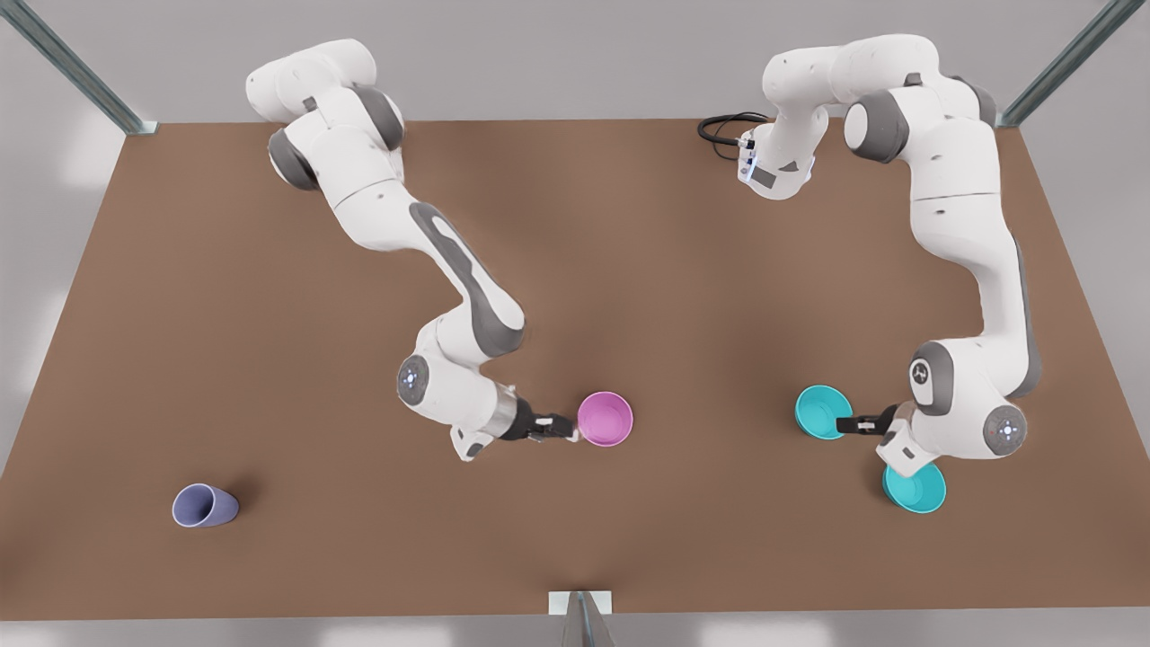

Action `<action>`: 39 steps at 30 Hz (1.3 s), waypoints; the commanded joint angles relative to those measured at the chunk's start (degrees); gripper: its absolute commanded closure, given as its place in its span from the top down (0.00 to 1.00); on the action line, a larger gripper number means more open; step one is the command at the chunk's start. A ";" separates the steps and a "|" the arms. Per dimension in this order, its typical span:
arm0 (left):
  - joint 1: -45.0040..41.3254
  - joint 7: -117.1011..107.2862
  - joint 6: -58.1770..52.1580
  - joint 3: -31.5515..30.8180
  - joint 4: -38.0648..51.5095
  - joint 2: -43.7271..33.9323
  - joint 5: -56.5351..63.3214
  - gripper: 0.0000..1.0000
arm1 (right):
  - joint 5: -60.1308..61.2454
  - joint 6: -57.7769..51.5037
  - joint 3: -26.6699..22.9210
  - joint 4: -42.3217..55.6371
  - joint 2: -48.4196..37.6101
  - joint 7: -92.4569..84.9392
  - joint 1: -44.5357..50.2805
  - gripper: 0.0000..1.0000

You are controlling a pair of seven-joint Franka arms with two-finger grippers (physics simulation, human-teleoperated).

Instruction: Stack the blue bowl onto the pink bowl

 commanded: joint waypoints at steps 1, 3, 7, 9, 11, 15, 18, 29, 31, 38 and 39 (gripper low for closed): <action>0.50 27.69 3.39 0.04 -0.38 1.21 -0.95 1.00 | -3.05 -19.44 -2.62 0.46 -2.25 21.03 -3.05 1.00; 1.02 29.09 3.39 0.04 -4.07 1.39 -0.95 1.00 | -18.34 -31.75 -3.07 0.56 -6.01 9.72 -10.17 1.00; 1.55 29.45 11.92 -0.04 -12.43 -2.83 -1.13 1.00 | -30.49 -61.02 -2.72 6.61 -21.75 0.73 -13.08 1.00; 1.47 29.45 11.92 -0.04 -12.43 -2.83 -1.22 1.00 | -32.25 -63.51 -4.39 4.52 -30.72 -3.39 -13.69 1.00; 1.12 29.45 12.09 -0.13 -12.43 -2.57 -1.22 1.00 | -32.07 -60.70 -9.93 -2.69 -33.36 -11.57 -14.31 1.00; 1.11 29.36 12.18 -0.13 -12.43 -1.87 -3.41 0.52 | -32.34 -54.10 -9.75 -13.59 -42.85 -13.07 -16.59 1.00; 1.03 29.10 12.18 -0.13 -12.43 -1.51 -3.76 0.32 | -32.34 -53.66 -9.40 -16.58 -44.09 -12.98 -17.74 1.00; -10.48 -11.41 2.78 -1.80 0.14 -2.92 -5.87 0.21 | -34.97 -51.20 -9.75 -12.36 -37.49 -14.83 -17.12 1.00; -17.34 -24.86 2.78 -1.80 1.72 -2.83 -5.61 0.21 | -34.88 -51.20 -9.84 -12.80 -37.14 -18.69 -17.65 1.00; -26.13 -42.27 2.78 -1.80 14.91 5.43 -5.87 0.21 | -34.80 -51.90 -9.93 -13.86 -37.06 -18.96 -18.61 1.00; -26.92 -44.11 2.78 -1.63 17.71 7.36 -5.87 0.21 | -34.88 -51.90 -9.93 -13.86 -37.06 -18.96 -18.70 1.00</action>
